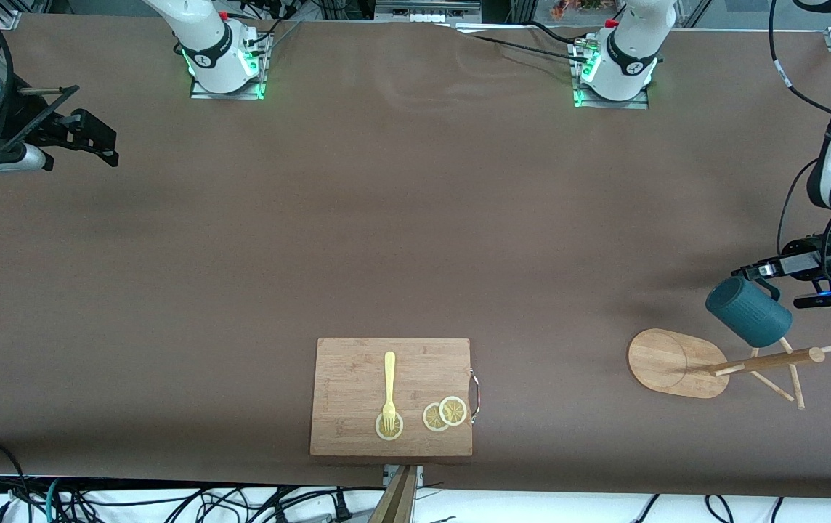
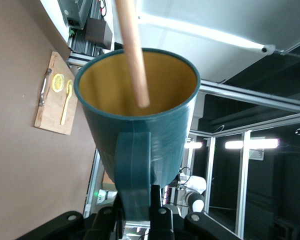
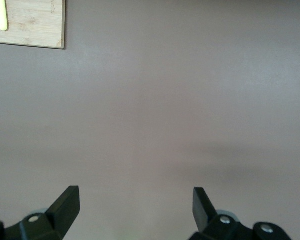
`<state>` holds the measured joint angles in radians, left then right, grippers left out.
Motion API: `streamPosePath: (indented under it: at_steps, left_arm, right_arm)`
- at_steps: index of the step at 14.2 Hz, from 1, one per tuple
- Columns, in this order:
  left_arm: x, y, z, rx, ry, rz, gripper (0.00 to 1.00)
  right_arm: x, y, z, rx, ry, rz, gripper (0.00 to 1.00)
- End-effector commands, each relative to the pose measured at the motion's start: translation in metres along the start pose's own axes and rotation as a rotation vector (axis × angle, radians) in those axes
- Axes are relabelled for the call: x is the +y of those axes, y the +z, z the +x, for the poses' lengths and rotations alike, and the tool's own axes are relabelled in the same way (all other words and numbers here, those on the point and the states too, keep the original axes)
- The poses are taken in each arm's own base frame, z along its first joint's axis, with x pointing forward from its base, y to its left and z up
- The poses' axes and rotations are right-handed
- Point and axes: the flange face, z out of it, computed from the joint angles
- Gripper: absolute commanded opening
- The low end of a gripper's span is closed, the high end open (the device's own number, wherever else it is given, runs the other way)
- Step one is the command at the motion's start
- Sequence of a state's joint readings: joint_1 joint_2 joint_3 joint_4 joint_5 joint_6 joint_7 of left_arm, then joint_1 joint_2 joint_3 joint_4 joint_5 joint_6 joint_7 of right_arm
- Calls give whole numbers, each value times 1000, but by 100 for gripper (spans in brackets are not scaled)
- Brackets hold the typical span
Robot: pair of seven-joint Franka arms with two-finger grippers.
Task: Pass cup and hang on rack
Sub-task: 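Lower the mug handle onto a rack peg with the left gripper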
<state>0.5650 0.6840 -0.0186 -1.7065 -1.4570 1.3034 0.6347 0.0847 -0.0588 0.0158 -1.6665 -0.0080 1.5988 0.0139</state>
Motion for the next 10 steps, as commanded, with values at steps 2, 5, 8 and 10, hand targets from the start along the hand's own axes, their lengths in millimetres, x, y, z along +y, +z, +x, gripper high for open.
streamPosePath:
  at_steps: [2, 5, 8, 10]
  left_arm:
    - [6, -7, 17, 5, 35, -65, 0]
    - [-17, -19, 22, 17, 13, -108, 0]
    - [-34, -31, 22, 47, -9, -135, 0]
    - [-48, -37, 22, 61, -27, -144, 0]
  right_arm:
    - [2, -6, 3, 0, -10, 17, 100]
    - [2, -6, 3, 0, -10, 17, 100]
    - [2, -5, 3, -2, -10, 17, 100]
    - [2, -6, 3, 0, -10, 17, 100]
